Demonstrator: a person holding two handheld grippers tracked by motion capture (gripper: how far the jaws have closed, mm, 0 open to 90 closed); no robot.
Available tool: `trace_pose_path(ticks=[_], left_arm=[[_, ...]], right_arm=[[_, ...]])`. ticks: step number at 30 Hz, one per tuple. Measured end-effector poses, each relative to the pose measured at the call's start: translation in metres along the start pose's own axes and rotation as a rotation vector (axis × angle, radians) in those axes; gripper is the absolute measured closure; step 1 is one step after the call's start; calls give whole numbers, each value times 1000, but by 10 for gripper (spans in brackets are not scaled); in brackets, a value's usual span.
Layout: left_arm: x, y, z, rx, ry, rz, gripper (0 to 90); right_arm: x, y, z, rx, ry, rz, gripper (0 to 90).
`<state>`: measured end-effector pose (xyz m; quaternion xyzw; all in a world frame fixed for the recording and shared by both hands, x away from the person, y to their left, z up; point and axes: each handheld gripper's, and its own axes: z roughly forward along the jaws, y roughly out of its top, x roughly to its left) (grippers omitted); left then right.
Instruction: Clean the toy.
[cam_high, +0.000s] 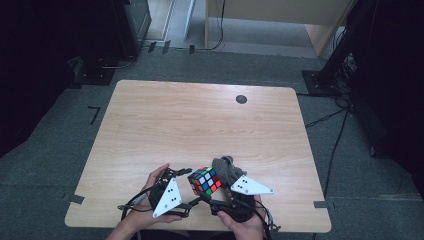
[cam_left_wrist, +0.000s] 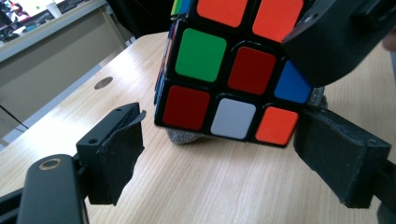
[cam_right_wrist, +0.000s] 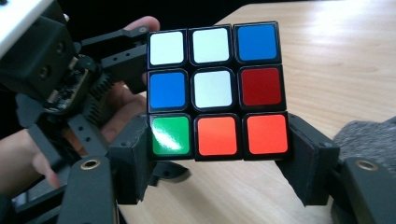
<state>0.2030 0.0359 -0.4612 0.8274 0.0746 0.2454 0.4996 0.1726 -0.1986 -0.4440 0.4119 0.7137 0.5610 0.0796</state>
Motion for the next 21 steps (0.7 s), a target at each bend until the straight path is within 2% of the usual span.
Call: trace_pose_path(ticks=[3, 6, 7, 8, 10, 12, 13, 14, 15, 16, 18, 21], left_arm=[[-1, 0, 0, -7, 11, 7, 182], [-3, 0, 0, -10, 20, 31, 243], [-6, 0, 1, 5, 22, 59, 275], [-6, 0, 1, 5, 22, 59, 299], [-9, -1, 3, 24, 40, 88, 307], [-11, -1, 4, 30, 45, 96, 323], [-10, -1, 4, 31, 31, 84, 334], [-9, -1, 4, 30, 5, 64, 336], [-7, -1, 4, 27, -10, 49, 336], [-3, -2, 3, 26, -23, 26, 337], [-1, -3, 2, 24, -22, 17, 337], [9, -6, -3, 12, -15, -38, 337]], right_arm=[[1, 0, 2, 17, 15, 26, 343], [1, -1, 3, 27, 34, 51, 343], [1, -1, 5, 40, 37, 75, 343], [0, -2, 6, 48, 30, 79, 342], [-1, -2, 7, 58, 26, 87, 342], [-6, -4, 8, 74, 42, 127, 340], [-9, -4, 8, 74, 56, 148, 338], [-13, -5, 8, 72, 77, 170, 294], [-13, -5, 8, 72, 77, 170, 294], [-13, -3, 6, 55, 75, 160, 247], [-13, -1, 5, 46, 76, 149, 228], [-14, 5, -6, -16, 78, 133, 205]])
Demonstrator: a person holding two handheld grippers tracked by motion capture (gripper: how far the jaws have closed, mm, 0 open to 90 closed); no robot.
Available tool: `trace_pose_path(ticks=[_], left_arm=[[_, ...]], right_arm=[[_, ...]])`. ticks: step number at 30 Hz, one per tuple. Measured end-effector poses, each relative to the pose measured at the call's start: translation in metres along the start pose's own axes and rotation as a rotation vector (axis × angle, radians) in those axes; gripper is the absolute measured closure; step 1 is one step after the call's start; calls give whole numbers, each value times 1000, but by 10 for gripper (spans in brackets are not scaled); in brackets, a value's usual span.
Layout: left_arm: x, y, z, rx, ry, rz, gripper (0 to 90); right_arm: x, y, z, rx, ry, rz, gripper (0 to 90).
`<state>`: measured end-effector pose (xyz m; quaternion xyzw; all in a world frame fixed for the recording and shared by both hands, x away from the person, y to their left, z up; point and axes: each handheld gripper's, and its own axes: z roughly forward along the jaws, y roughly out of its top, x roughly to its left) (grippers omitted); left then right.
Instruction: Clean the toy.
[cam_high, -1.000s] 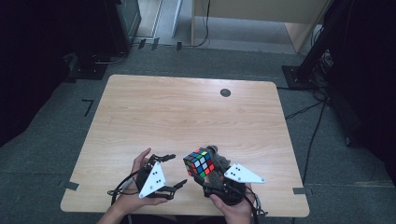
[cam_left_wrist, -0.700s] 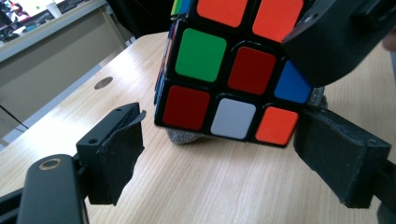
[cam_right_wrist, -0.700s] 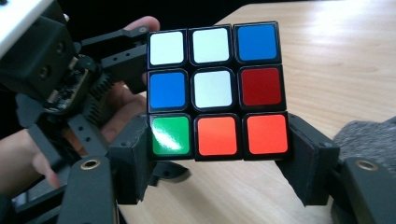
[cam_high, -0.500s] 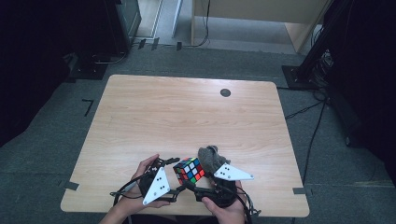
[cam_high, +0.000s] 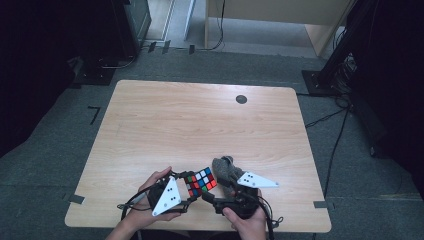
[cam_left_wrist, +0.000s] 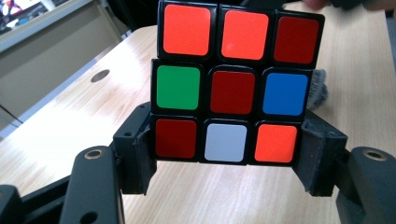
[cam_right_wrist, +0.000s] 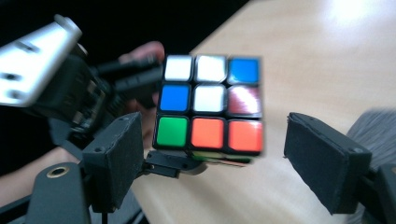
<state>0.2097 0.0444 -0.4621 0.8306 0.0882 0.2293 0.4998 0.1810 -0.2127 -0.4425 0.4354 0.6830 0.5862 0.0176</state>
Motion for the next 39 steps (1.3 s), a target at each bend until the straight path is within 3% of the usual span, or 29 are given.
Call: trace_pose_path(ticks=[2, 3, 4, 5, 8, 9, 10, 11, 12, 13, 14, 15, 18, 24, 28, 31, 33, 34, 35, 36, 37, 39], left_arm=[[9, -2, -5, -13, -15, -65, 337], [17, -4, -9, -22, -51, -125, 337], [17, -4, -9, -22, -51, -125, 338], [21, -5, -11, -25, -51, -164, 337], [24, -6, -12, -33, -55, -209, 337], [24, -6, -12, -33, -55, -209, 337], [25, -6, -13, -40, -66, -228, 337], [25, -6, -13, -40, -66, -228, 337], [25, -6, -13, -45, -71, -237, 337], [26, -6, -14, -51, -71, -251, 337], [26, -6, -14, -51, -71, -251, 337], [28, -6, -15, -62, -65, -270, 336], [29, -6, -17, -75, -57, -280, 336], [29, -6, -16, -67, -38, -287, 336], [30, -6, -15, -52, -33, -288, 337], [30, -7, -15, -43, -31, -289, 336], [29, -7, -16, -42, -39, -271, 337], [29, -7, -16, -42, -38, -263, 337], [28, -6, -16, -38, -33, -259, 337], [29, -6, -16, -41, -32, -266, 337], [29, -7, -16, -44, -35, -271, 337], [30, -7, -16, -45, -33, -275, 337]], right_arm=[[-2, 4, -12, -81, -10, -2, 208], [-6, 7, -22, -150, -35, -3, 189], [-6, 7, -22, -150, -35, -3, 189], [-12, 7, -26, -150, -106, -27, 183], [-23, 1, -20, -62, -283, -63, 198], [-23, 1, -20, -62, -283, -63, 198], [-33, -6, -13, 8, -361, -71, 241], [-33, -6, -13, 8, -361, -71, 241], [-38, -9, -9, 46, -389, -57, 280], [-46, -16, -3, 101, -447, -40, 345], [-46, -16, -3, 101, -447, -40, 345], [-51, -20, 0, 137, -449, -33, 432], [-55, -24, 1, 166, -424, -32, 552], [-56, -24, -3, 164, -411, 15, 725], [-54, -22, -7, 130, -289, 108, 764], [-51, -20, -10, 96, -240, 122, 762], [-43, -17, -13, 70, -268, 78, 696], [-43, -17, -13, 70, -268, 78, 696], [-42, -16, -14, 75, -307, 51, 647], [-41, -16, -14, 90, -402, -9, 561], [-41, -17, -15, 90, -429, -31, 548], [-37, -15, -16, 73, -424, -56, 521]])
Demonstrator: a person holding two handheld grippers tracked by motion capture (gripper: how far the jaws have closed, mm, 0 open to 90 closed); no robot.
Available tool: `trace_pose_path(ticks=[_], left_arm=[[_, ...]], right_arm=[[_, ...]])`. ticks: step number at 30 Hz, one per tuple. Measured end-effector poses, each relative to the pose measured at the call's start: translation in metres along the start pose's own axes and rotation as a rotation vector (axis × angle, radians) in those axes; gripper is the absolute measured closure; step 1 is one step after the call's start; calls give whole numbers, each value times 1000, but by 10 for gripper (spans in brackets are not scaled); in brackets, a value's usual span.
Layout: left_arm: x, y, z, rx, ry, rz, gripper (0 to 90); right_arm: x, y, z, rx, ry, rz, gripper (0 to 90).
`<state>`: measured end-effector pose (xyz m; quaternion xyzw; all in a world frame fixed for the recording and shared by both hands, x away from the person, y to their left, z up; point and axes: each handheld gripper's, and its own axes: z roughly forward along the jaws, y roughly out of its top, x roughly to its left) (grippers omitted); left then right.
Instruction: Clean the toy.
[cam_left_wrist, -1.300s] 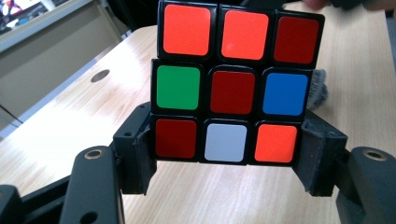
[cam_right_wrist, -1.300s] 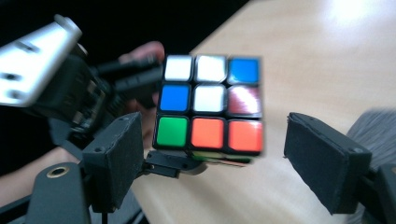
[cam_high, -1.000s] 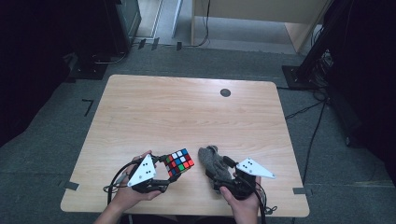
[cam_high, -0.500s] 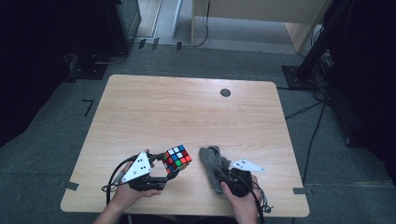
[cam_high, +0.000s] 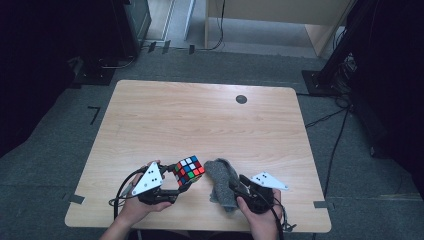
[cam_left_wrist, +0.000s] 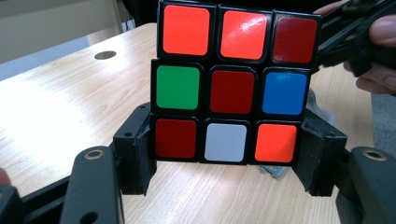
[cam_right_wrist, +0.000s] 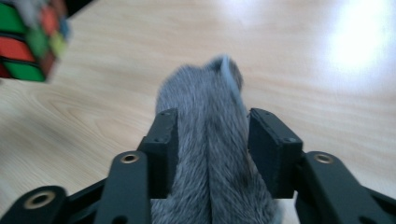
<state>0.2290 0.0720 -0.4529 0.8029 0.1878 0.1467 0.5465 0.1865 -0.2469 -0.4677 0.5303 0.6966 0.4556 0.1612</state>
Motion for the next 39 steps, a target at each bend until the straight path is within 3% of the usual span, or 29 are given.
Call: trace_pose_path(ticks=[4, 7, 9, 10, 11, 12, 15, 20, 23, 24, 26, 28, 29, 30, 31, 34, 39], left_arm=[[3, -1, 0, 1, 11, -18, 337], [3, -1, -1, -4, 17, -28, 337], [3, 0, -3, -9, 21, -28, 337], [3, 0, -3, -9, 21, -28, 337], [4, 0, -4, -15, 23, -28, 337], [4, 0, -4, -16, 26, -28, 337], [6, 0, -5, -16, 31, -32, 336], [6, 0, -5, -17, 30, -32, 336], [7, -1, -4, -16, 29, -32, 336], [7, -1, -4, -13, 26, -35, 336], [7, -1, -4, -14, 25, -37, 337], [7, -1, -3, -15, 23, -38, 337], [7, -1, -3, -16, 22, -38, 337], [7, -1, -3, -16, 20, -37, 337], [6, -1, -3, -15, 19, -36, 337], [4, -1, -2, -12, 15, -29, 337], [3, -1, -1, -8, 13, -26, 336]], right_arm=[[15, 3, 0, -41, 17, -84, 467], [20, -2, 12, 9, 36, -122, 449], [19, -7, 19, 58, 9, -135, 549], [19, -7, 19, 58, 9, -135, 549], [12, -10, 21, 79, 2, -105, 679], [7, -9, 19, 75, 18, -66, 749], [-6, -5, 8, 34, 3, 6, 823], [-15, 1, -8, -36, -141, -16, 735], [-13, 3, -14, -84, -147, -32, 682], [-6, 4, -17, -142, -124, -64, 646], [4, 5, -17, -167, -61, -103, 594], [13, 5, -9, -132, -7, -159, 514], [13, 5, -9, -132, -7, -159, 514], [18, 1, 4, -54, -43, -206, 454], [18, -2, 11, -14, -76, -214, 433], [7, -13, 26, 58, -103, -168, 450], [-5, -18, 33, 96, -175, -142, 483]])
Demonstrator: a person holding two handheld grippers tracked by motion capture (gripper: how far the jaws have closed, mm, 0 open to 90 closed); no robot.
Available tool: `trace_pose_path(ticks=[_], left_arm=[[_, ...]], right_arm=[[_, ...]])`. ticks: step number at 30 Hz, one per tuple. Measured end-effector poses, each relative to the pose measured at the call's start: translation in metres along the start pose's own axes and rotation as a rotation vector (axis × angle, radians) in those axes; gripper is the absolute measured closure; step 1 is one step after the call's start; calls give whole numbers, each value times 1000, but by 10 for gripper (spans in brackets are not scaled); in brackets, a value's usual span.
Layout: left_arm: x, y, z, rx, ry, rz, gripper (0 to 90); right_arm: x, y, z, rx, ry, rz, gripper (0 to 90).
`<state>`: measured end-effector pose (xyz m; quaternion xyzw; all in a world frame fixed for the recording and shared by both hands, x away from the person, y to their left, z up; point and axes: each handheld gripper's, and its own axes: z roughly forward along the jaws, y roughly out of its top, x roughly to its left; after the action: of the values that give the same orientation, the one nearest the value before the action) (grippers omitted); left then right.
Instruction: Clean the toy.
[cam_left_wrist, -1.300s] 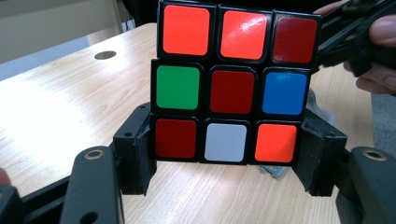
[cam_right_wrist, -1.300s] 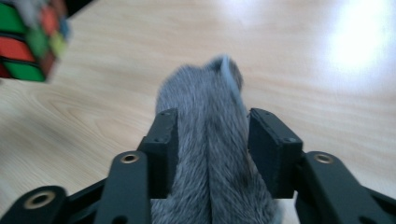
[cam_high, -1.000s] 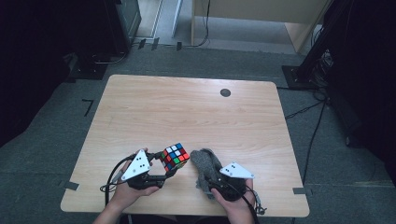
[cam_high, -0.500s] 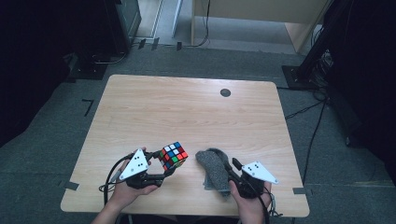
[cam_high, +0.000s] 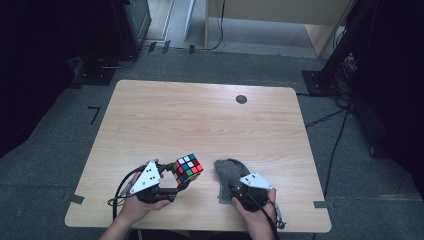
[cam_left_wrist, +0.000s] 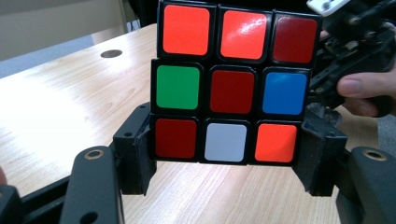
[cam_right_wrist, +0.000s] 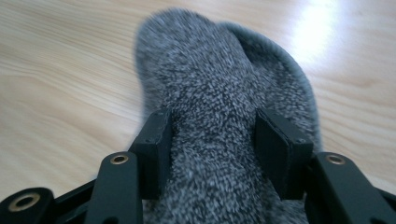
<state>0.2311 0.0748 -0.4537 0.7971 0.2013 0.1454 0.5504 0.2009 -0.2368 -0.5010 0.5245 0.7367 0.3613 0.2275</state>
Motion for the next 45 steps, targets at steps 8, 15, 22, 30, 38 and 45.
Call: trace_pose_path(ticks=[8, 15, 22, 30, 38, 45], left_arm=[[0, 0, -1, -2, -9, 5, 337], [-2, 0, 1, 6, -10, 11, 337], [-7, 0, 3, 18, -10, 44, 337], [-36, -3, 21, 101, -28, 211, 337], [-46, 3, 15, 65, -42, 277, 338], [-41, 1, 17, 90, -17, 257, 338]], right_arm=[[-8, -5, 9, 49, 21, 52, 568], [-11, -3, 0, 23, 80, 102, 749], [-5, 16, -37, -205, 276, 176, 752], [33, 36, -72, -325, 503, 121, 744], [24, 31, -61, -242, 411, 175, 741], [35, 35, -70, -270, 505, 123, 732]])
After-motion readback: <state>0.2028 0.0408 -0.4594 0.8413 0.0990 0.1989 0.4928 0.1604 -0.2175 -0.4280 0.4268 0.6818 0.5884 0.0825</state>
